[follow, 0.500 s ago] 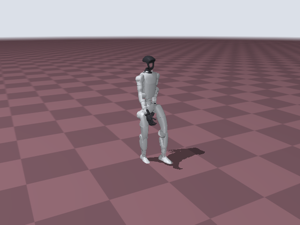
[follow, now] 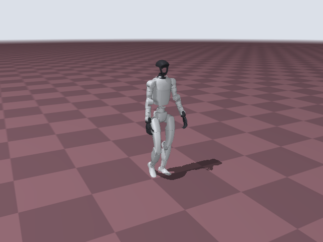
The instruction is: Walk run
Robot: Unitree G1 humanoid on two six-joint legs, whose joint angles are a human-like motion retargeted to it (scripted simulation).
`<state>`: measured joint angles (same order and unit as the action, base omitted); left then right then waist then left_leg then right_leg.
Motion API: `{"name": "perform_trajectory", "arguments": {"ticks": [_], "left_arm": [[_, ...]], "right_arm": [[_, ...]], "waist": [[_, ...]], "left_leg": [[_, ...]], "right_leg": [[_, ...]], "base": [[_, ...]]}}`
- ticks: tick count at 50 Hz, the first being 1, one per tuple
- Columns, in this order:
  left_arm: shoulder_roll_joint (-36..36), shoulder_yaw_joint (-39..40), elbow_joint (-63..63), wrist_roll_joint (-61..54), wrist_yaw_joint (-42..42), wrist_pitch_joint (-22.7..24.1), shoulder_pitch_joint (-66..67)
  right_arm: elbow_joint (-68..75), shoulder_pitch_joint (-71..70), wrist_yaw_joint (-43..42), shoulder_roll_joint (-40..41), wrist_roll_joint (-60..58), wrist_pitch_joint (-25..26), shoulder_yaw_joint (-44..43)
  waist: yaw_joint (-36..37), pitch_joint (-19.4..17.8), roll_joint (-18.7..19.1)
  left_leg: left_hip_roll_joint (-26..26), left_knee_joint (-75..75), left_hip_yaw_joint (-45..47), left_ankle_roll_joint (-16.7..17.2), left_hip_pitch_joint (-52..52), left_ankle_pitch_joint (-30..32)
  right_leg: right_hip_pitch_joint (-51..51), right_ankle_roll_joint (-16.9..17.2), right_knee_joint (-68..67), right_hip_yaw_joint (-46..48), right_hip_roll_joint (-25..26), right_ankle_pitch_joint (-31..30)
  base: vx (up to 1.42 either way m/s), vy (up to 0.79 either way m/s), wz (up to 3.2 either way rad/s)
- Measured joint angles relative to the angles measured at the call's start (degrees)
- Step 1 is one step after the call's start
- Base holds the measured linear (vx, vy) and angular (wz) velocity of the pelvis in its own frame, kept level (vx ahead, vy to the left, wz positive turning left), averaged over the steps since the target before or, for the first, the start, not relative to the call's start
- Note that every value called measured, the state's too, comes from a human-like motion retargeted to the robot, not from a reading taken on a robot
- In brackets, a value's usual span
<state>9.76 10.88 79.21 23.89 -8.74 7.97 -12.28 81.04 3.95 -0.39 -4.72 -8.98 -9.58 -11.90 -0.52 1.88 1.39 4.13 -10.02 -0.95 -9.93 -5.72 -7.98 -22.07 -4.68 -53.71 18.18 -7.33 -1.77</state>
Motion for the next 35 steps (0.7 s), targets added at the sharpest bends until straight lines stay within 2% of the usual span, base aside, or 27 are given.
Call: {"name": "perform_trajectory", "arguments": {"ticks": [3,6,10,13,15,17,20,21,22,23,25,27,28,30,35], "left_arm": [[2.10,-0.22,-1.93,-1.19,-0.94,1.16,-4.93],[4.13,-0.83,-3.84,-1.60,-1.39,2.01,-9.09],[5.15,-1.57,-5.89,-1.52,-2.26,2.90,-12.07],[4.20,-1.75,-7.25,-2.04,-1.99,3.84,-11.59],[3.32,-1.44,-7.30,-1.61,-2.30,4.30,-10.18],[2.19,-1.66,-6.66,-0.12,-2.45,4.15,-6.52],[-1.03,-2.65,-4.47,3.92,0.36,4.39,0.17],[-1.43,-2.55,-3.14,5.38,1.19,3.92,1.91],[-1.74,-2.49,-1.67,6.69,1.97,3.41,3.48],[-1.87,-2.54,0.11,7.71,2.64,2.79,4.72],[-1.52,-2.91,3.43,8.80,3.39,1.54,7.17],[-2.47,-3.19,5.71,10.03,4.25,0.69,10.07],[-2.96,-3.07,6.57,10.70,4.78,0.33,11.59],[-3.25,-2.49,8.15,11.84,5.78,-0.48,14.55],[-3.42,-0.32,12.38,12.93,6.68,-2.62,20.12]], "right_arm": [[1.21,2.66,1.52,-0.07,0.67,0.91,-1.13],[2.80,4.31,2.12,0.05,0.76,2.35,-1.97],[4.29,6.04,3.09,0.53,0.98,3.14,-3.01],[4.73,5.98,3.35,0.88,2.01,3.42,-3.75],[4.91,5.62,3.19,1.03,2.59,3.22,-3.75],[5.61,5.66,3.06,1.03,3.30,3.03,-3.47],[5.56,5.32,2.30,1.36,3.76,3.10,-4.27],[5.02,4.77,2.32,1.35,4.23,2.67,-3.45],[4.48,3.99,2.31,1.30,4.67,2.30,-2.63],[3.98,2.76,2.22,1.15,5.05,2.03,-1.81],[2.95,-0.32,1.53,1.19,5.13,2.05,-0.78],[1.11,-2.86,0.87,0.96,5.35,1.74,-0.59],[-0.06,-4.09,0.94,0.65,5.71,1.48,-0.34],[-2.64,-6.84,1.71,0.05,6.72,1.21,0.68],[-10.14,-13.86,2.84,-1.78,6.54,1.35,2.65]], "waist": [[-3.44,0.40,-1.51],[-6.53,0.03,-3.83],[-9.77,0.08,-4.83],[-9.45,0.92,-5.05],[-10.27,1.70,-5.96],[-9.35,2.07,-7.78],[-7.10,3.27,-9.82],[-5.46,2.39,-10.41],[-4.25,1.61,-10.91],[-3.89,1.04,-11.19],[-2.12,0.11,-10.91],[-1.52,-0.14,-11.62],[-1.28,-0.23,-12.44],[-0.31,-0.42,-13.08],[2.81,-1.82,-9.32]], "left_leg": [[3.22,2.45,-2.14,-0.97,4.31,-1.49],[6.18,4.34,-4.19,-1.59,9.95,-3.51],[6.35,5.16,-5.84,-1.37,17.02,-5.81],[6.31,2.79,-6.10,-0.25,19.18,-4.53],[6.93,-0.04,-5.57,0.38,20.21,-0.33],[7.66,-4.32,-1.51,0.25,21.47,9.35],[5.48,-18.62,8.81,-3.69,17.45,25.14],[4.22,-25.41,11.69,-4.52,15.61,26.34],[2.84,-32.02,13.80,-5.07,13.43,25.73],[1.26,-38.26,14.37,-5.07,10.57,21.48],[-4.46,-49.06,15.61,-5.07,4.01,13.37],[-3.60,-50.04,16.55,-4.99,-2.19,11.62],[-1.15,-48.48,16.46,-4.73,-5.26,11.08],[1.63,-43.22,15.62,-2.06,-10.26,9.43],[2.08,-18.97,11.29,6.15,-17.22,10.06]], "right_leg": [[-5.77,2.03,14.04,-0.05,-0.71,2.33],[-8.42,4.93,32.34,-4.04,-0.29,1.98],[-10.43,8.58,45.90,-5.82,-0.36,2.69],[-11.28,4.39,41.15,-3.77,-1.46,2.93],[-11.33,1.96,37.81,-2.54,-2.87,-0.46],[-9.42,1.47,34.27,-4.19,-5.07,-2.52],[-5.28,1.06,31.18,-7.75,-7.05,3.24],[-1.96,0.23,32.35,-7.25,-6.05,4.57],[1.11,-0.46,33.43,-6.30,-5.35,5.79],[3.69,-0.85,34.32,-4.48,-5.23,6.78],[8.21,-2.37,36.48,-2.84,-1.63,8.50],[12.01,-1.45,40.08,-1.67,-2.54,8.20],[13.33,-0.90,41.28,-1.34,-3.63,8.20],[15.55,-0.90,42.82,-0.83,-3.13,9.05],[23.04,-1.40,47.31,-0.57,4.36,11.75]], "base": [[0.75,-0.05,0.75],[0.87,-0.16,0.84],[1.03,-0.25,0.78],[0.80,-0.20,0.27],[0.88,-0.24,0.29],[1.37,-0.40,0.10],[1.16,-0.29,-0.06],[0.75,-0.29,-0.71],[0.72,-0.34,-0.61],[0.97,-0.42,-0.32],[1.03,-0.42,-0.13],[0.56,0.00,0.41],[0.63,0.02,0.43],[0.85,-0.14,0.09],[0.69,-0.12,-0.35]]}}
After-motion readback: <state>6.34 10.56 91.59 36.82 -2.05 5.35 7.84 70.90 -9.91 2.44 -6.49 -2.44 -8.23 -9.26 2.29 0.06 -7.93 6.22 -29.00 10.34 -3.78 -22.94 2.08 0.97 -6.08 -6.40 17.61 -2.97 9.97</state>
